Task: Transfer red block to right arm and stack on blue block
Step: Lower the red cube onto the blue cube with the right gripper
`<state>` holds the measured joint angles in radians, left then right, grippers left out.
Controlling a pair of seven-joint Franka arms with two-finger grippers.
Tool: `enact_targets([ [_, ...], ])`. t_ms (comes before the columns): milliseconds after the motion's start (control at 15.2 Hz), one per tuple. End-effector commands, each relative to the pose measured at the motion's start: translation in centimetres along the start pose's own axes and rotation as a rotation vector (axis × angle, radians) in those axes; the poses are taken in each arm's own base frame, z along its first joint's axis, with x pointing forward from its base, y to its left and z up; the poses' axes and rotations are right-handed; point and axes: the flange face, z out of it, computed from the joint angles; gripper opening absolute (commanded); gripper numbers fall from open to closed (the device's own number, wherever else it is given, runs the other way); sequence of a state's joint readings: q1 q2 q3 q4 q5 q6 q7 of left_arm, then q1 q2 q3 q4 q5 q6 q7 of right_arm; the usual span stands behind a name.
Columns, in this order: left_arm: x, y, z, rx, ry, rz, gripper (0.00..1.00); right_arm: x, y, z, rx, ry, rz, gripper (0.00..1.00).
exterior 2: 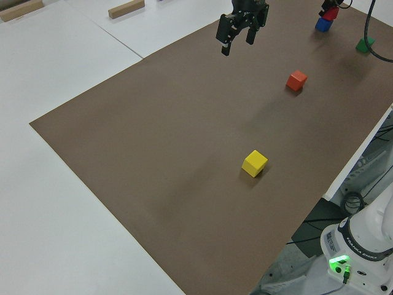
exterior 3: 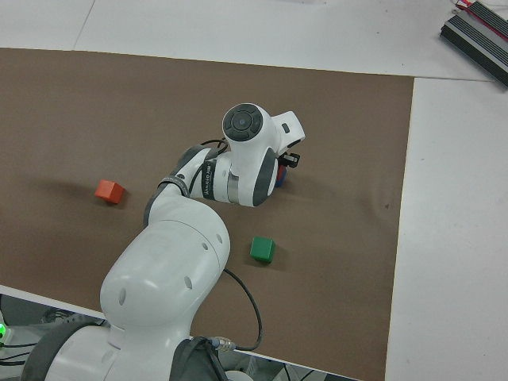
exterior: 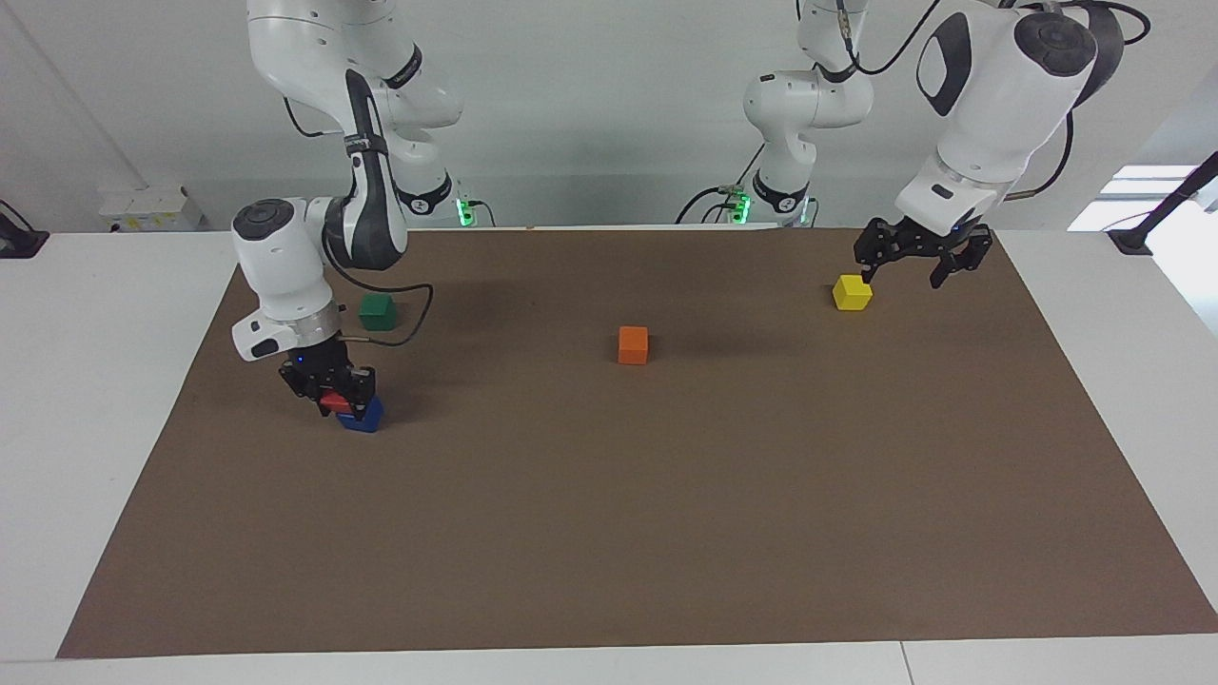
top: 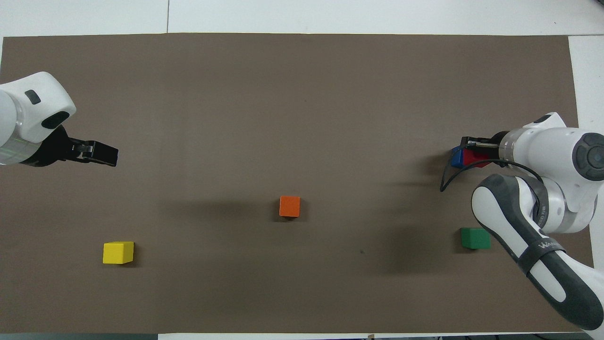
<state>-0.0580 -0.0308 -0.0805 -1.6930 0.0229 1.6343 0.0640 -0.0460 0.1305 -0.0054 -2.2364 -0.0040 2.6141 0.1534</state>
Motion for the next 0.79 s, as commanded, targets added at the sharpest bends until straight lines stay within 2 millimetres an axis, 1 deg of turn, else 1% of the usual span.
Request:
enact_targets([
  [0, -0.3, -0.7, -0.9, 0.003, 0.001, 0.0, 1.0, -0.5, 0.1, 0.4, -0.012, -0.004, 0.014, 0.0],
  [132, -0.5, -1.1, -0.7, 0.002, -0.011, -0.005, 1.0, -0.4, 0.1, 0.4, -0.013, -0.006, 0.014, 0.0],
  [330, -0.7, -3.4, -0.7, 0.0, -0.009, -0.043, 1.0, -0.5, 0.0, 0.4, -0.012, -0.006, 0.011, 0.0],
  [462, -0.6, -2.6, -0.6, 0.001, -0.004, -0.033, 1.0, -0.5, 0.0, 0.4, -0.012, -0.006, 0.011, 0.0],
  [593, -0.7, -2.8, -0.4, 0.001, -0.01, -0.035, 1.0, -0.4, 0.1, 0.4, -0.012, -0.006, 0.013, 0.02],
  [659, -0.8, -2.9, -0.6, 0.001, -0.007, -0.039, 1.0, -0.4, 0.1, 0.4, -0.012, -0.006, 0.013, 0.14],
  [725, -0.8, -3.0, -0.6, 0.001, -0.007, -0.043, 1.0, -0.4, 0.1, 0.4, -0.012, -0.006, 0.014, 0.35],
])
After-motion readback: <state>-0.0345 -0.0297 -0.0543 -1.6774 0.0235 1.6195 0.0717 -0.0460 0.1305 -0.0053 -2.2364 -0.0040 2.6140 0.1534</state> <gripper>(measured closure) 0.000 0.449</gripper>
